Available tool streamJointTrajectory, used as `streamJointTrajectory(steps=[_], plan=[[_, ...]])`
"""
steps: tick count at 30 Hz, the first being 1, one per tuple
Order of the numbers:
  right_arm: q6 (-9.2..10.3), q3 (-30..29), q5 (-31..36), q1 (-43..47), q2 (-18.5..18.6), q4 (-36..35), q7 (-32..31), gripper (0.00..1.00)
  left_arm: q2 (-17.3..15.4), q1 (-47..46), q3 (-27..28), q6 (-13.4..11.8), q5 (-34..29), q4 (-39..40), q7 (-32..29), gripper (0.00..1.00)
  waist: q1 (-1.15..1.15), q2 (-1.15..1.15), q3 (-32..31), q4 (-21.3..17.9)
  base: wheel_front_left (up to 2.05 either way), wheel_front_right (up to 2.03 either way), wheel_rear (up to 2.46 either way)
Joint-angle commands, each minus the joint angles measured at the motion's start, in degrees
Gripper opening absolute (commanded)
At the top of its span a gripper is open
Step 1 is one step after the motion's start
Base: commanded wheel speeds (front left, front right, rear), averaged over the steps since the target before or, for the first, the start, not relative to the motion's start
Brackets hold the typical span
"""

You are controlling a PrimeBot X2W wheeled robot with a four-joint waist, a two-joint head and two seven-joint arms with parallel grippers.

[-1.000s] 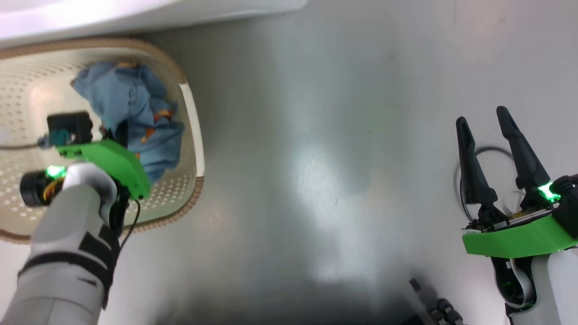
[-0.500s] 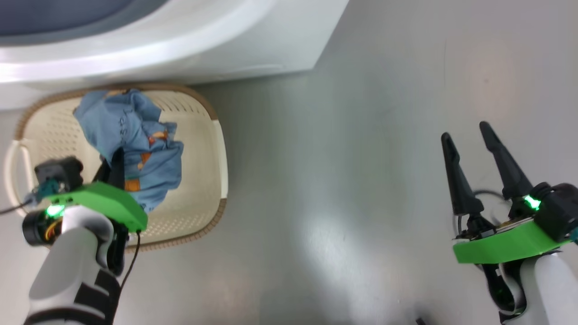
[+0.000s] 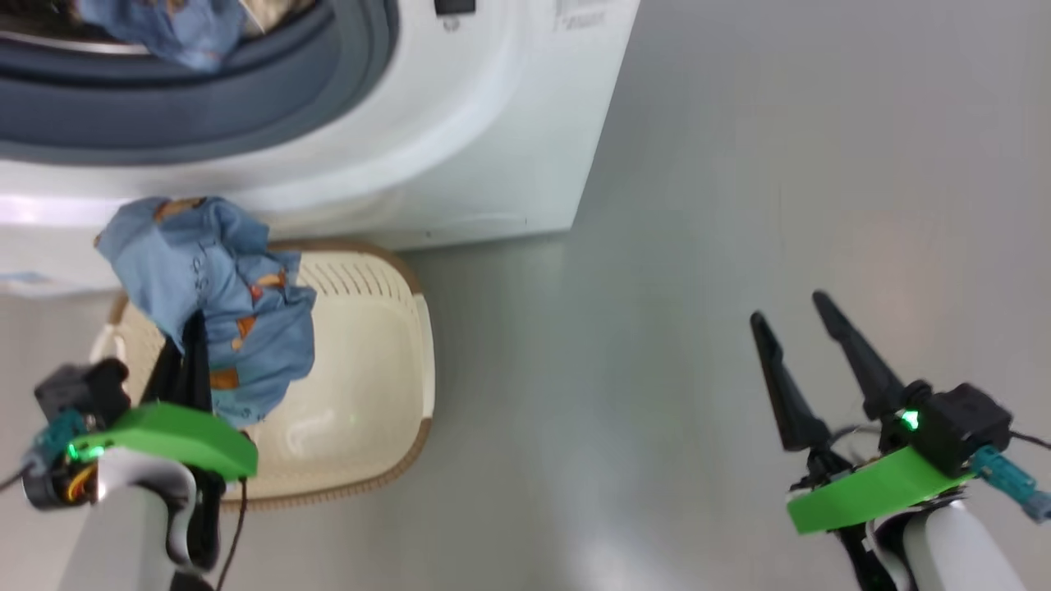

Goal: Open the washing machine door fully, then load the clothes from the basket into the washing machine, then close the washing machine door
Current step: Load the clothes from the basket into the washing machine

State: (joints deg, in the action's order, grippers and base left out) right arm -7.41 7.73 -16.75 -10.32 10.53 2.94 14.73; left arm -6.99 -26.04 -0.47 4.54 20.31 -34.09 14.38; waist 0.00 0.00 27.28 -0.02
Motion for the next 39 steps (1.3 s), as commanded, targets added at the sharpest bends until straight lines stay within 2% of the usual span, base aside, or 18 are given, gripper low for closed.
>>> streamJointTrajectory(steps=[1,16,23,39], plan=[[-0.08,1.66,-0.08,1.42,-0.04,-1.06,0.27,1.0,-1.55,1.87,2.19,-0.34,-0.84,2.02,0.62,0.0,0.0,0.0,-4.74,-0.42,0.0,0.0,0.0],[-0.08,3.71,0.36,6.25,-0.94,1.21,0.27,1.0,0.58,14.96,6.8,-1.51,-5.51,19.05,0.62,0.0,0.0,0.0,-17.37,-0.79,0.0,0.0,0.0],[-0.08,3.07,1.03,8.17,-1.74,1.09,0.27,1.0,1.23,21.15,8.68,-3.31,-8.66,26.82,0.62,0.0,0.0,0.0,-21.86,-1.51,0.0,0.0,0.0],[-0.08,1.7,1.77,11.15,-2.64,0.5,0.27,1.0,2.93,32.58,11.33,-4.87,-11.06,37.03,0.62,0.0,0.0,0.0,-26.28,-2.74,0.0,0.0,0.0]])
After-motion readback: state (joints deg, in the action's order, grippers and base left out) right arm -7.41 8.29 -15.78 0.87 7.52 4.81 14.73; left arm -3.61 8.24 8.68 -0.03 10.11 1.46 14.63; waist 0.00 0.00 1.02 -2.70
